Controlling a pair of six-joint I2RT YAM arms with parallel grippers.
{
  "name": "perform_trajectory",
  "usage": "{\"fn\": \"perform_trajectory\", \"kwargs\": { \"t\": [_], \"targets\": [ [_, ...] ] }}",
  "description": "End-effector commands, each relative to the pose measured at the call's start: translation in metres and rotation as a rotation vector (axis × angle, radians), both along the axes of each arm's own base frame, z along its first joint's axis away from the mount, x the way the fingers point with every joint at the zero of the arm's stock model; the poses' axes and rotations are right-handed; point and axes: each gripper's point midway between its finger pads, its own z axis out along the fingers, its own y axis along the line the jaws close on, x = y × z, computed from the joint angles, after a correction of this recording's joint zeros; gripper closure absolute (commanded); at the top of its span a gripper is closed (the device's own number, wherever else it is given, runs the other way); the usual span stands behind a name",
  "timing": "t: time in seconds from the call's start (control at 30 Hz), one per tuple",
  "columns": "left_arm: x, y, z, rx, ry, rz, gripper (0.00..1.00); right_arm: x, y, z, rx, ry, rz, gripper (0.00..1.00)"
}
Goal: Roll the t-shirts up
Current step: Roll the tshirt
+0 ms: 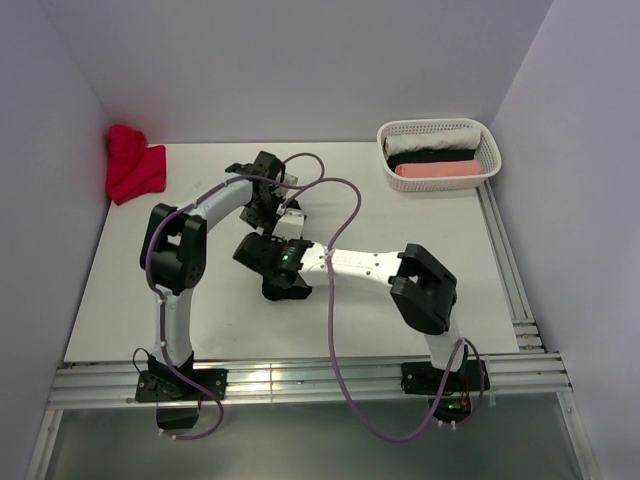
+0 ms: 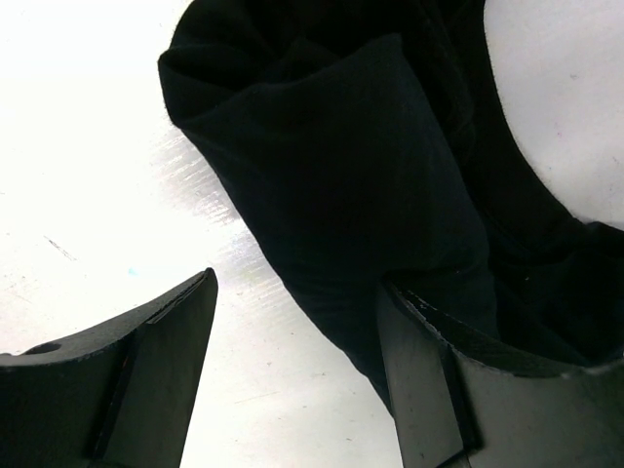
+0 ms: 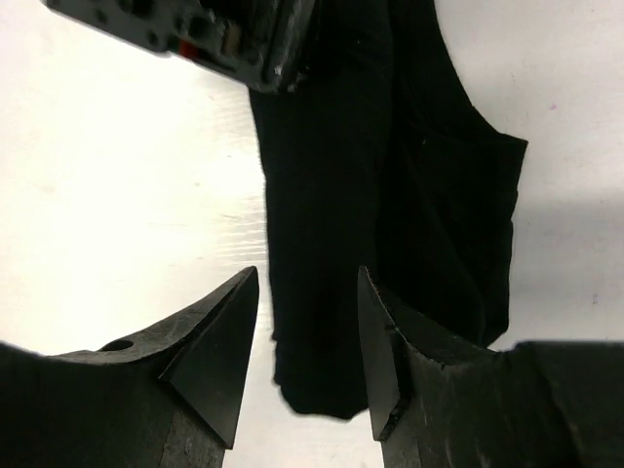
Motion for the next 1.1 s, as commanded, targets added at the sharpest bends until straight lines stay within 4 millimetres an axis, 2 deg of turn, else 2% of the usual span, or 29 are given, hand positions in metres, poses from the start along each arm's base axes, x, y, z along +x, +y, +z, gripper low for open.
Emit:
{"fn": "perform_trajectory", "kwargs": {
  "t": [0.0, 0.33, 0.43, 0.47, 0.6, 0.67, 0.7, 0.73, 0.77, 0.8, 0.83, 0.87, 0.9, 0.93, 0.97, 1.0, 1.07],
  "targets": [
    [0.008, 0.0, -0.015, 0.042, -0.007, -0.009, 0.28, 0.008, 0.002, -0.003, -0.065, -0.037, 0.022, 0.48],
    [0.007, -0.006, -0.012, 0.024, 0.004, -0.024, 0.28, -0.004, -0.002, -0.045, -0.12, 0.041, 0.047, 0.49],
    [0.007, -0.007, -0.011, 0.019, 0.007, -0.029, 0.28, -0.009, -0.006, -0.054, -0.153, 0.06, 0.037, 0.58],
    [0.006, -0.007, -0.011, 0.019, 0.008, -0.031, 0.28, -0.01, -0.009, -0.057, -0.165, 0.067, 0.028, 0.67],
    [0.007, -0.009, -0.009, 0.009, 0.009, -0.041, 0.27, -0.016, -0.022, -0.067, -0.185, 0.103, -0.022, 0.79],
    [0.006, -0.011, -0.008, -0.002, 0.013, -0.046, 0.25, -0.019, -0.023, -0.074, -0.155, 0.125, -0.028, 0.8],
    [0.005, -0.011, -0.007, -0.009, 0.016, -0.05, 0.24, -0.023, -0.03, -0.083, -0.154, 0.145, -0.028, 0.8],
    [0.004, -0.013, -0.006, -0.016, 0.015, -0.057, 0.23, -0.025, -0.029, -0.083, -0.119, 0.154, -0.023, 0.8],
    [0.003, -0.014, -0.005, -0.024, 0.019, -0.06, 0.2, -0.022, -0.019, -0.085, -0.041, 0.172, -0.013, 0.8],
    [0.001, -0.018, -0.001, -0.054, 0.02, -0.07, 0.19, -0.029, -0.029, -0.1, -0.034, 0.204, -0.007, 0.8],
    [0.001, -0.019, 0.001, -0.072, 0.025, -0.072, 0.18, -0.029, -0.026, -0.096, 0.015, 0.208, 0.004, 0.79],
    [0.0, -0.021, 0.006, -0.099, 0.03, -0.076, 0.17, -0.023, -0.013, -0.093, 0.106, 0.189, 0.016, 0.79],
    [-0.002, -0.028, 0.012, -0.149, 0.043, -0.089, 0.17, -0.031, -0.022, -0.103, 0.143, 0.243, 0.027, 0.79],
    [-0.001, -0.027, 0.016, -0.182, 0.053, -0.081, 0.16, -0.031, -0.021, -0.105, 0.187, 0.254, 0.033, 0.78],
    [0.001, -0.028, 0.021, -0.214, 0.054, -0.082, 0.16, -0.026, -0.009, -0.099, 0.282, 0.235, 0.053, 0.78],
    [0.0, -0.029, 0.027, -0.252, 0.064, -0.074, 0.15, -0.032, -0.02, -0.109, 0.316, 0.285, 0.051, 0.78],
    [0.003, -0.028, 0.039, -0.377, 0.098, -0.06, 0.14, -0.026, -0.009, -0.101, 0.444, 0.268, 0.078, 0.78]
  ]
}}
